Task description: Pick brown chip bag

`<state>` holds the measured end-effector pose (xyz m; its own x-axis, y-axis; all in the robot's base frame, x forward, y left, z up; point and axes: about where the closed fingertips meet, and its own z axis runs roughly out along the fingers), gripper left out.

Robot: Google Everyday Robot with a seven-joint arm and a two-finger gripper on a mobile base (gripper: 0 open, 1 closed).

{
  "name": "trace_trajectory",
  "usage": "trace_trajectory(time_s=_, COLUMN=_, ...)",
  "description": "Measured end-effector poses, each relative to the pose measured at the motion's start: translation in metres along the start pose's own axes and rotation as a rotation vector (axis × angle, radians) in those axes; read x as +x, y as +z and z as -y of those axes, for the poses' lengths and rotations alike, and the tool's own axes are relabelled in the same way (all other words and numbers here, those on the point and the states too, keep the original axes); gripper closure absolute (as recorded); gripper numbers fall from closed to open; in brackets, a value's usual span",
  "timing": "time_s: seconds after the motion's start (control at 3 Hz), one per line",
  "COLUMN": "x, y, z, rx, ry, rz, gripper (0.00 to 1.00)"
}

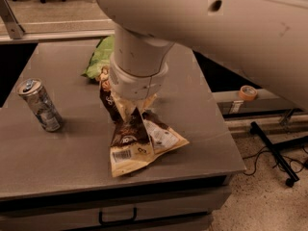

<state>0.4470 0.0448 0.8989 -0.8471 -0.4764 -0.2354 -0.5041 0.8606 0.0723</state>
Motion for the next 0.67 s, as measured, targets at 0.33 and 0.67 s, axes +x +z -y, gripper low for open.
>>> trace_trajectory(time_s=0.33, x=-0.015, y=-0.022, z=0.015, rx=-0.022, ry=0.022, rz=0.096, gripper=1.00)
trace_trajectory(time_s=0.67, x=-0.035, y=-0.065, z=0.044, rx=-0.037, ry=0.060, rz=0.219, gripper=1.00)
